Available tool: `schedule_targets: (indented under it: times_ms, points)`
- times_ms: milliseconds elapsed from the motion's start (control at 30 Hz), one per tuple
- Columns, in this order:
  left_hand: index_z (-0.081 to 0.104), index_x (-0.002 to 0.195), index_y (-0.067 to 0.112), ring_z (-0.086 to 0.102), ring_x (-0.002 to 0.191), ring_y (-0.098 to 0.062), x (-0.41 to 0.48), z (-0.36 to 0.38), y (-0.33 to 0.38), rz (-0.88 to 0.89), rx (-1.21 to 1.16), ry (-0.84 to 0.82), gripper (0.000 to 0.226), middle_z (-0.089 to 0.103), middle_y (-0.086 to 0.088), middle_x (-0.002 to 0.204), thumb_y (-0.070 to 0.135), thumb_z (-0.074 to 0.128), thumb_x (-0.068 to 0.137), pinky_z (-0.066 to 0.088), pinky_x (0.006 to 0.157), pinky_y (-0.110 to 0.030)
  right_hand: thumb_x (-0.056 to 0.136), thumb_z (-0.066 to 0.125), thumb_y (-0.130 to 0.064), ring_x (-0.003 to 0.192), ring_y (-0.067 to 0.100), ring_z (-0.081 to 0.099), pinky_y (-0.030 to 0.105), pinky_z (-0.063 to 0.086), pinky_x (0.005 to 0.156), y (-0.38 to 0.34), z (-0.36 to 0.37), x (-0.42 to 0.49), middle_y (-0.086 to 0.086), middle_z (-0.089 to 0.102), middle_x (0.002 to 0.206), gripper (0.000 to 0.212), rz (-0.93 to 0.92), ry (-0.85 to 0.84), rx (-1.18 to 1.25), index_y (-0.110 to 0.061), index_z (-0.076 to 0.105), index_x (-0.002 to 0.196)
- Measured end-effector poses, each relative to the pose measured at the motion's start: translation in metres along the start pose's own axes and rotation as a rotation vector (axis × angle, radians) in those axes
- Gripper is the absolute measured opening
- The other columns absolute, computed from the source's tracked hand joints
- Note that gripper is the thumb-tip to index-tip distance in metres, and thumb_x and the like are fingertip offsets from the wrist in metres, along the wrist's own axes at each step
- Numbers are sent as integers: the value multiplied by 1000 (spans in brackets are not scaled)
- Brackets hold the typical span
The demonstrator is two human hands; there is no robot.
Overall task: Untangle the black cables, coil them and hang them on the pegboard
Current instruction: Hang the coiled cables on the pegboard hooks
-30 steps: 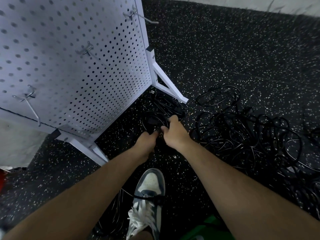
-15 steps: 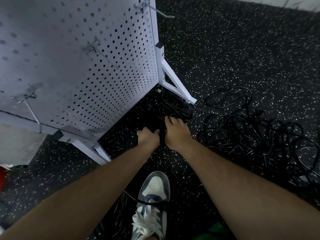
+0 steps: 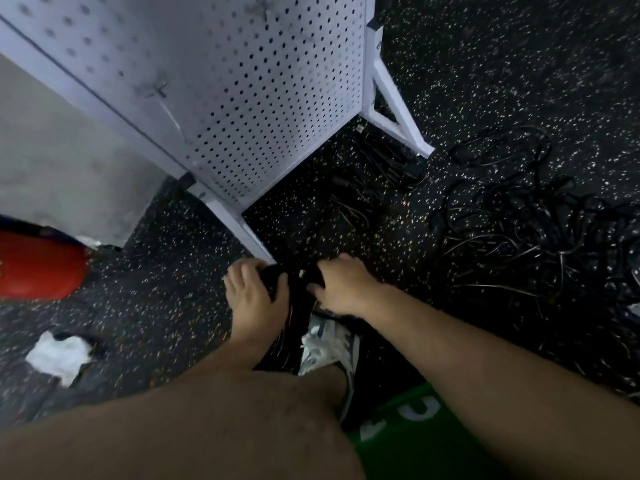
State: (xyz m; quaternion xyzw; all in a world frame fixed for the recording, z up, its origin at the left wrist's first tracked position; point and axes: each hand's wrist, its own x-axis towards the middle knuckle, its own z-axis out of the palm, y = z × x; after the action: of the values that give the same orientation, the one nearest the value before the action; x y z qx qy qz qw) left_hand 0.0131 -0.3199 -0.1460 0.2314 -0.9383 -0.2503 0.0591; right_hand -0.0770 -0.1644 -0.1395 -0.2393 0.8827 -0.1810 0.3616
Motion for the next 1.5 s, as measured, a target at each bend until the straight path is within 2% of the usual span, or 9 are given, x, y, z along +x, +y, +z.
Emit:
schedule_targets:
  times_ms: [133,233,367,567,767,900,1100,1300,1500]
  points:
    - [27,153,8,28,145,-34,-7,0,-24,-363,-29,-317,97,33,-15,153,62,69,85,24,121,-50,98,55,-48,113,30,57,35,47,88,-21,6,-1,10,61,123,45,91,-122,21,-12,58,125]
    - [23,156,15,31,146,-31,2,3,-28,-415,-101,-475,112,34,-12,156,78,65,74,29,120,-51,100,50,-27,108,28,61,35,49,88,-39,14,-4,11,64,119,31,131,-201,44,-9,59,124]
    - [25,157,24,36,144,-26,7,-8,-45,-401,-127,-602,111,38,-7,155,73,73,69,35,117,-48,100,39,-18,132,27,48,36,20,122,-57,35,-6,13,61,131,38,180,-248,145,-7,57,131]
    - [39,138,28,56,97,-7,-2,-20,-68,-417,-211,-703,69,55,15,108,27,82,85,45,70,-13,97,34,-49,118,26,51,39,31,113,-67,34,-4,12,65,122,54,242,-250,329,-8,65,112]
    - [54,118,19,63,89,-11,0,-7,-54,-400,-167,-607,22,65,3,100,27,61,99,44,66,-25,92,57,-35,128,32,46,41,43,106,-68,43,-8,14,55,131,52,279,-171,268,-7,43,133]
    - [54,113,19,62,87,-4,5,-25,-24,-325,-234,-498,11,64,6,98,21,53,102,42,61,-19,96,54,-28,106,26,65,47,55,94,-65,48,-14,5,62,119,41,283,14,762,-27,33,132]
    - [53,116,18,65,88,-14,55,-30,50,-266,-441,-303,15,66,3,97,28,51,104,48,67,-27,92,58,-27,99,1,58,15,45,80,-52,-29,10,-4,52,126,54,71,407,941,-28,40,144]
    - [59,117,17,70,96,-39,98,-4,67,-610,-864,-174,43,70,-5,96,40,56,81,57,75,-42,92,57,-24,99,12,61,28,47,81,-21,-91,34,-2,64,120,62,133,141,744,-35,38,150]
    - [43,136,1,60,116,-37,85,26,50,-626,-551,-192,44,60,-21,128,15,57,96,49,102,-44,97,54,-26,133,36,48,40,40,112,-22,-34,75,18,46,147,65,255,33,564,-12,27,154]
